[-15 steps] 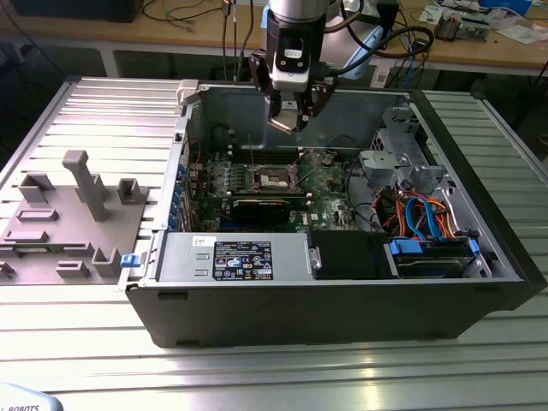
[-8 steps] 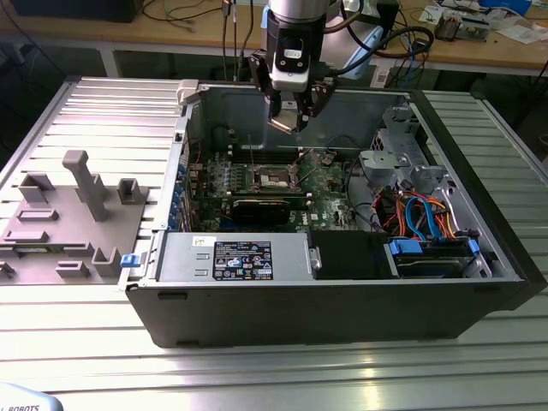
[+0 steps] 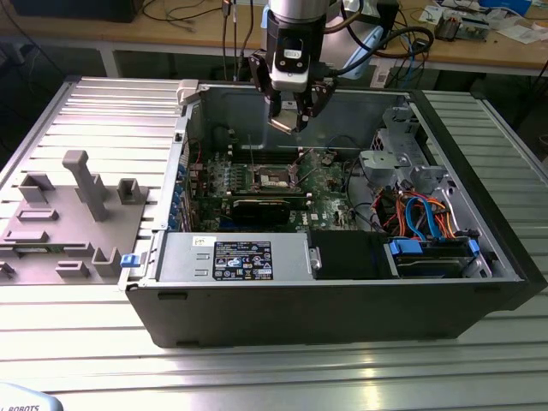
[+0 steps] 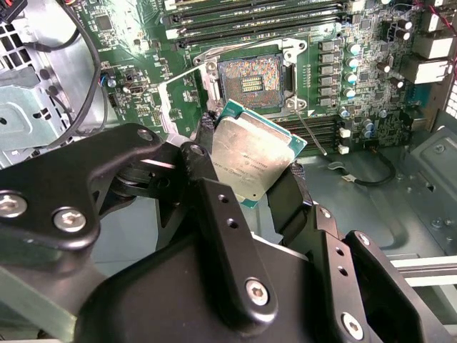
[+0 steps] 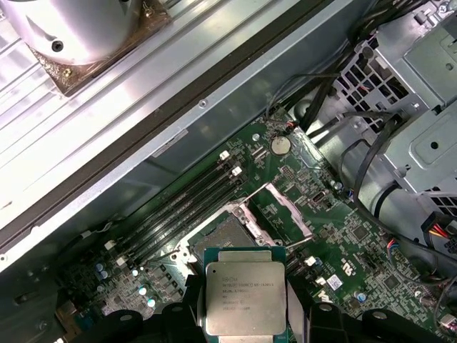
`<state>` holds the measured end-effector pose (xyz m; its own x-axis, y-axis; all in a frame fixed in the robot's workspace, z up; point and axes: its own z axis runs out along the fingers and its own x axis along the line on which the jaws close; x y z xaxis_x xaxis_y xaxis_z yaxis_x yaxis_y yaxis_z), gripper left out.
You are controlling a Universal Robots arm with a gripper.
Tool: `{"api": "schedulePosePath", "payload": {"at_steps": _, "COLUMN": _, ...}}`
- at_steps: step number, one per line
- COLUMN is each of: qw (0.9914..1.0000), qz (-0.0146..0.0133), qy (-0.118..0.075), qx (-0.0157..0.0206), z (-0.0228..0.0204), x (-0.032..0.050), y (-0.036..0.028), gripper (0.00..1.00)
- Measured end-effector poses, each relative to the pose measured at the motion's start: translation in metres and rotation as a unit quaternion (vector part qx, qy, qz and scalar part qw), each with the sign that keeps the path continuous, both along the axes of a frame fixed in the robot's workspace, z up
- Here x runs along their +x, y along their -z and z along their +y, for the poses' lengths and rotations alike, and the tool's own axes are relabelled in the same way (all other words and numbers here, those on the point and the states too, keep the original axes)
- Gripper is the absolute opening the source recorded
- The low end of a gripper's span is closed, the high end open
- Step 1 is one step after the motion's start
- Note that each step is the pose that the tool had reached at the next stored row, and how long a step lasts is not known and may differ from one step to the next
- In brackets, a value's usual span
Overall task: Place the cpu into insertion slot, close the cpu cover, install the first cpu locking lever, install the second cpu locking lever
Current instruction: 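Place the cpu into insertion slot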
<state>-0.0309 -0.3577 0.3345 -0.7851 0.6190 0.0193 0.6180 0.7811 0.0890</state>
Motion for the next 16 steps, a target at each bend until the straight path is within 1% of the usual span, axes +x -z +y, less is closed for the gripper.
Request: {"api": "schedulePosePath", "payload": {"at_steps": 16, "qw": 0.99999, "qz": 0.0000, "qy": 0.004, "qx": 0.0000, "z": 0.0000, "x": 0.0000, "y": 0.0005, "gripper": 0.54}}
